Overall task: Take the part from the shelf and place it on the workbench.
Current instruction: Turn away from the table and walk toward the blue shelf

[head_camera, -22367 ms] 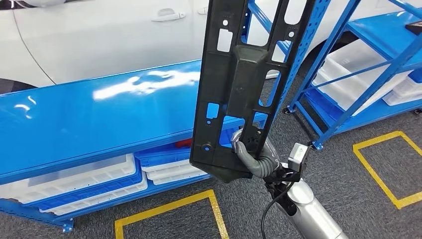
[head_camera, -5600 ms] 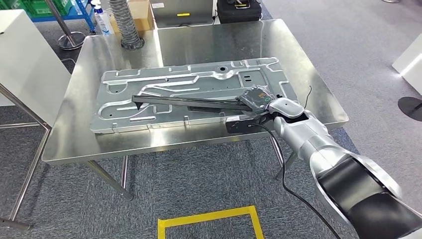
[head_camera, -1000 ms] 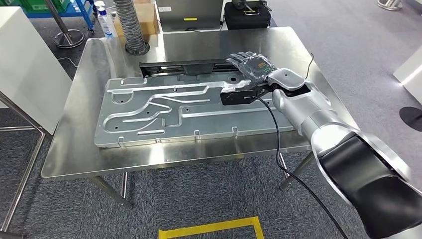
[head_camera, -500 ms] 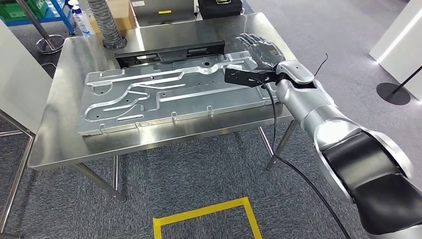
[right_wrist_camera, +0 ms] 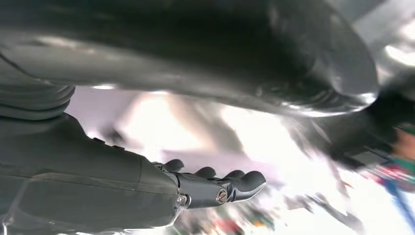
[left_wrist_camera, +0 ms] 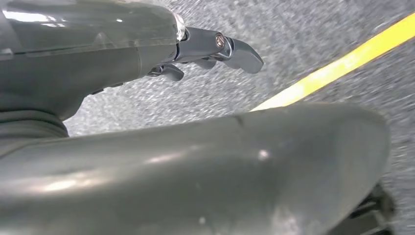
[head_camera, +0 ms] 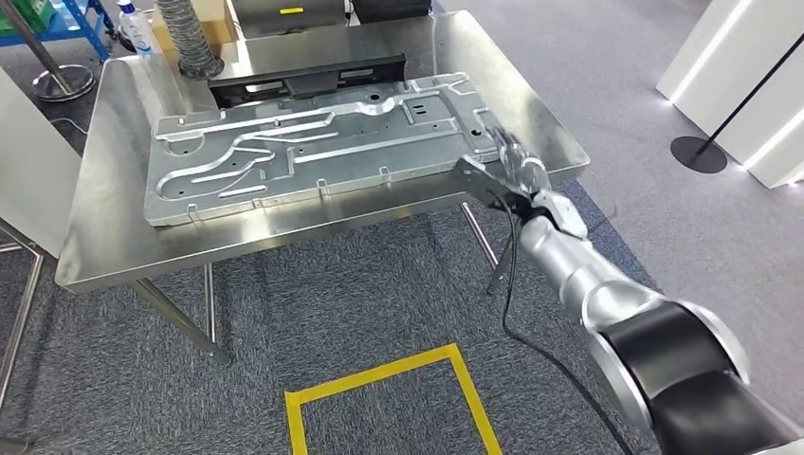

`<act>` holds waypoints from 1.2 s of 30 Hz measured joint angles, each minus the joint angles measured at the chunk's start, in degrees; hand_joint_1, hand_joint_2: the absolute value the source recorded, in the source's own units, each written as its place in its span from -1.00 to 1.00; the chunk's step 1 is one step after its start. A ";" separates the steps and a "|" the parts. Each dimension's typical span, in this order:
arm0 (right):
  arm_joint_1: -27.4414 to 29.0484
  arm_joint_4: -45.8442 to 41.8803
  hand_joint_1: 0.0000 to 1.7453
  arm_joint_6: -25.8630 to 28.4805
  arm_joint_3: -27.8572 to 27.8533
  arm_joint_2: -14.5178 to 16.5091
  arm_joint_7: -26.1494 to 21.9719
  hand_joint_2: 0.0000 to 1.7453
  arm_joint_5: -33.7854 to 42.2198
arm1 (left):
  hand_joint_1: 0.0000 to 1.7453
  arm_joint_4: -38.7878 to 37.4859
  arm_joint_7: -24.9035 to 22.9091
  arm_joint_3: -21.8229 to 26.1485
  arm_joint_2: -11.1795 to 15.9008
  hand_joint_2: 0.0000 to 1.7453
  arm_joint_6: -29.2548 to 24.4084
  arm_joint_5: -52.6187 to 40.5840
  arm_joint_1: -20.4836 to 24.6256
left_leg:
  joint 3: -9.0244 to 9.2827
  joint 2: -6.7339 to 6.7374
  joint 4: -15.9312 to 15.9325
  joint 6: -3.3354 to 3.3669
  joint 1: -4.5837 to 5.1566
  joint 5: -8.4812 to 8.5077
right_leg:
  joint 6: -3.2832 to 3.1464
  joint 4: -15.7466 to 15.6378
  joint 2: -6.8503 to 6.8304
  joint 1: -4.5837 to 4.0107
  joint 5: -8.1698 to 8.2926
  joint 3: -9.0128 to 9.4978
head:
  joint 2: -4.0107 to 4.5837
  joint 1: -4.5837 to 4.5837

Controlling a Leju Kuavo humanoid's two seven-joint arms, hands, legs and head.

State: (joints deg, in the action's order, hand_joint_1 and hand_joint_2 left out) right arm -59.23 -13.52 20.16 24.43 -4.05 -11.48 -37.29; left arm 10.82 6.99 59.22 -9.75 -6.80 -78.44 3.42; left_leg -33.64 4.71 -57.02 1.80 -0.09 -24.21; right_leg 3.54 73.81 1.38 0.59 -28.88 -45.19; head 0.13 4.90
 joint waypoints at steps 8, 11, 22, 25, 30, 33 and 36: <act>20.87 0.58 -1.00 2.97 -14.64 0.16 -0.58 -1.00 9.15 | -1.00 0.04 0.76 0.09 0.74 -1.00 -0.27 0.08 0.50 | -3.32 -0.84 -0.74 -2.75 -0.96 3.73 | -2.57 -16.72 0.21 -0.11 1.01 15.15 | 0.00 0.01; 29.41 0.61 -1.00 2.05 -19.99 0.16 -0.43 -1.00 13.05 | -1.00 0.04 1.04 0.09 1.08 -1.00 -0.58 0.04 0.68 | -5.01 -2.47 -5.18 -3.07 -1.24 -1.49 | -4.19 -17.18 -1.01 -0.43 2.54 14.26 | 0.00 0.02; 46.78 0.94 -1.00 -7.64 -30.55 0.19 1.62 -1.00 22.93 | -1.00 0.11 -0.26 -0.01 2.11 -1.00 -0.93 -0.87 1.70 | 9.32 -3.41 1.81 -1.05 0.37 -6.99 | -4.09 -17.01 -3.82 -1.56 9.43 6.90 | 0.00 0.02; 49.51 1.53 -1.00 -10.51 -33.10 0.44 2.17 -1.00 25.42 | -1.00 0.10 -0.45 -0.16 2.01 -1.00 -0.88 -1.25 1.77 | 8.27 -4.03 3.19 -0.32 0.39 -4.65 | -3.11 -16.58 -3.71 -0.99 8.52 6.48 | 0.00 0.01; 52.19 2.46 -1.00 -12.69 -34.97 2.45 4.39 -1.00 25.43 | -1.00 0.13 -0.46 -0.40 1.91 -1.00 -0.82 -1.70 1.93 | 3.88 -4.58 3.28 -0.17 0.03 -0.62 | -1.56 -1.09 -1.74 0.32 -2.97 3.80 | 0.00 0.02; 52.90 2.67 -1.00 -14.11 -35.14 3.78 6.19 -1.00 24.77 | -1.00 0.11 -0.61 -0.44 1.76 -1.00 -0.85 -1.90 1.94 | 0.45 -4.72 2.09 -1.25 -0.59 1.10 | -0.31 -4.27 -1.60 1.52 1.09 9.34 | 0.00 0.02; 53.42 2.82 -1.00 -13.73 -35.06 4.87 6.49 -1.00 23.79 | -1.00 0.15 -0.93 -0.44 1.48 -1.00 -1.10 -1.80 2.05 | -1.89 -5.06 0.23 -2.57 -0.63 1.98 | 0.06 -16.11 -0.68 2.18 -0.86 18.04 | 0.00 0.05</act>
State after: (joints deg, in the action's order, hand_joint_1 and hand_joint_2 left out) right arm -5.82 -10.70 6.43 -10.63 0.82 -4.99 -13.50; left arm 10.97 6.05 58.77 -8.28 -7.90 -80.24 5.47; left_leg -35.52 -0.34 -56.79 -0.77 -0.72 -22.23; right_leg 3.61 57.70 0.69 2.77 -29.75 -27.14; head 0.13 4.95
